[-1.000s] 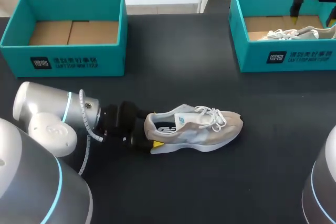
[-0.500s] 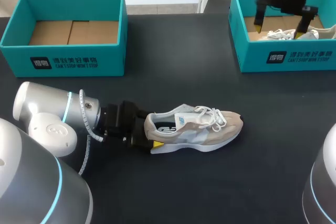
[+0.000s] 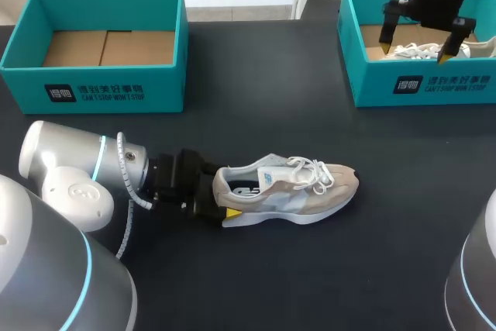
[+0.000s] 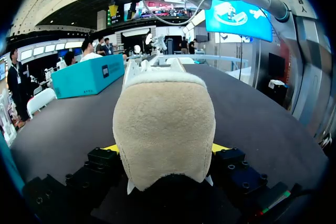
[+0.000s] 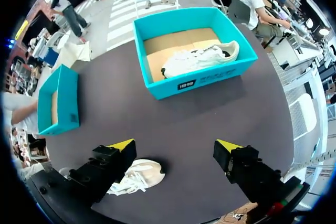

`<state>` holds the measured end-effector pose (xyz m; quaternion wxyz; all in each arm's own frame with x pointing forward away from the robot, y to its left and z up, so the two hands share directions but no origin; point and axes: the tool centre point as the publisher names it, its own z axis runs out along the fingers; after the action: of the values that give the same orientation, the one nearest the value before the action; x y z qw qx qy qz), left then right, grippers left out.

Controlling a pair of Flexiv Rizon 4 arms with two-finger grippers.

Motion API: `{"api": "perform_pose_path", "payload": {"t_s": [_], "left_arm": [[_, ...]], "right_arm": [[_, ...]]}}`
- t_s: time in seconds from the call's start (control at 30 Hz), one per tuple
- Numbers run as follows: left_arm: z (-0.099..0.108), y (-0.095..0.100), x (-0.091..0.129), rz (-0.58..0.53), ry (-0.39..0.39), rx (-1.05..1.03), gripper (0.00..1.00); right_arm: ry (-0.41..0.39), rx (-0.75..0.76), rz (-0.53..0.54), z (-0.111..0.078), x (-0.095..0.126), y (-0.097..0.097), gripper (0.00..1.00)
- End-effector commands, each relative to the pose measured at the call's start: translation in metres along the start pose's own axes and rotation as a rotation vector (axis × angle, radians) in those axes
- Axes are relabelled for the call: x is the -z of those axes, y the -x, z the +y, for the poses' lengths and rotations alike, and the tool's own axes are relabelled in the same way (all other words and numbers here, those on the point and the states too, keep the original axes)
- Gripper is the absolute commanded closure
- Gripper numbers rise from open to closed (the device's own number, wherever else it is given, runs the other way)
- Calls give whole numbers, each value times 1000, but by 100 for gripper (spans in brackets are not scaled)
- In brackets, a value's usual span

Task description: Take the shoe out of the shoebox, open the shoe tongue, remove and reinsert the insole, then place the shoe into the shoebox

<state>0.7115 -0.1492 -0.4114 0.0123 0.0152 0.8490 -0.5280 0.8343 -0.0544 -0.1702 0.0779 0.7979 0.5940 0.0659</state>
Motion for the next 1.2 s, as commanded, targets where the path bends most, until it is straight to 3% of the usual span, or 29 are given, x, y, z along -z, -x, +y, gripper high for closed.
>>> {"api": "perform_pose_path", "payload": {"t_s": [0.03,0.33,0.53,0.67,1.2], "left_arm": [[8,6,-8,0,2,-1,100],[8,6,-8,0,2,-1,100],[8,6,-8,0,2,-1,100],[8,6,-8,0,2,-1,100],[8,6,-8,0,2,-1,100]], "right_arm": [[-11,43,-38,-23,-3,-24,0],[-29,92,-49,-73,-20,-74,0],[-44,159,-111,-110,-31,-112,0],[-83,143,-139,-140,-48,-136,0],[-83,143,-139,-140,-48,-136,0]]}}
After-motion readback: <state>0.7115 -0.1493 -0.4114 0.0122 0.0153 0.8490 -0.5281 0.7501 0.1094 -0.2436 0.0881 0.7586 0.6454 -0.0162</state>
